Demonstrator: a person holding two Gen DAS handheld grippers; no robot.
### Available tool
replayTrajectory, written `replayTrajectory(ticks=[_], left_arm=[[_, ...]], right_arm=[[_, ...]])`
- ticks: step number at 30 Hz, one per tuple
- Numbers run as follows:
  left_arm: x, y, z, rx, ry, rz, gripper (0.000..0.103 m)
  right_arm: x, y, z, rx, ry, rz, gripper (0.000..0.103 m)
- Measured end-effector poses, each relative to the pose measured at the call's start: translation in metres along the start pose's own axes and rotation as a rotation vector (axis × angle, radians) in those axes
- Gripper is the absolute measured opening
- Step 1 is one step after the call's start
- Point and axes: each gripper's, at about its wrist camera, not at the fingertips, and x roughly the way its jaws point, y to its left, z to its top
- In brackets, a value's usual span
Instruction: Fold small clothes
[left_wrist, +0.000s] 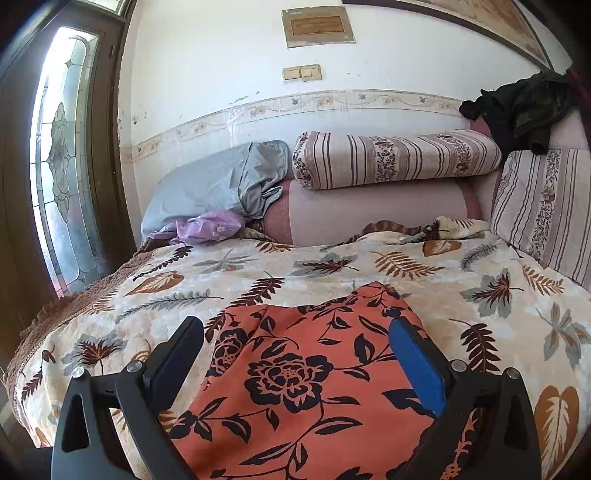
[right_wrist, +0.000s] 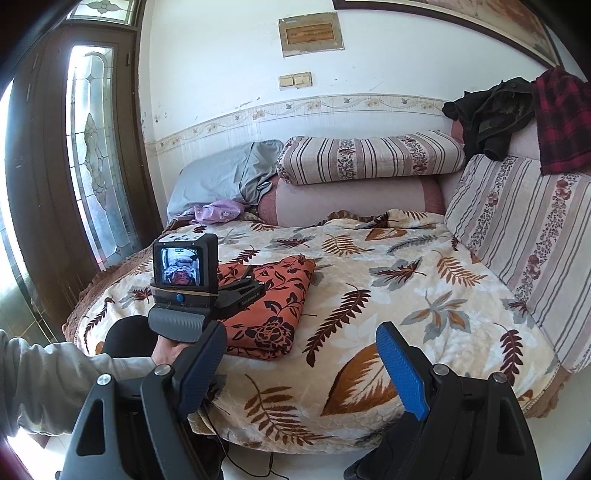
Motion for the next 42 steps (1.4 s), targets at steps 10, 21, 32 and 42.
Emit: replayTrajectory(ticks=[10,21,32,42], left_arm=[[-0.005,0.005,0.002,-0.018,-0.013,0.002,0.1],[-0.03,0.076,0.004,-0.166,-0.056,0.044,0.1],[-0.002,0.167,-0.045,-0.42,0.26,-0.001,0.1],[0.067,0.154,-0.029,-0.506,0.514,-0.324,0.1]], right_arm=[[-0.002,0.003,-0.001,-0.003,-0.009,0.012,0.085],[0.046,-0.004,-0.015,0.173,0.071,0.176,0.085],[0.154,-0.028,-0.063,0.444,0.364,0.253,0.085],[0.256,-0.049,0.001,0.478,0.429,0.301,0.085]])
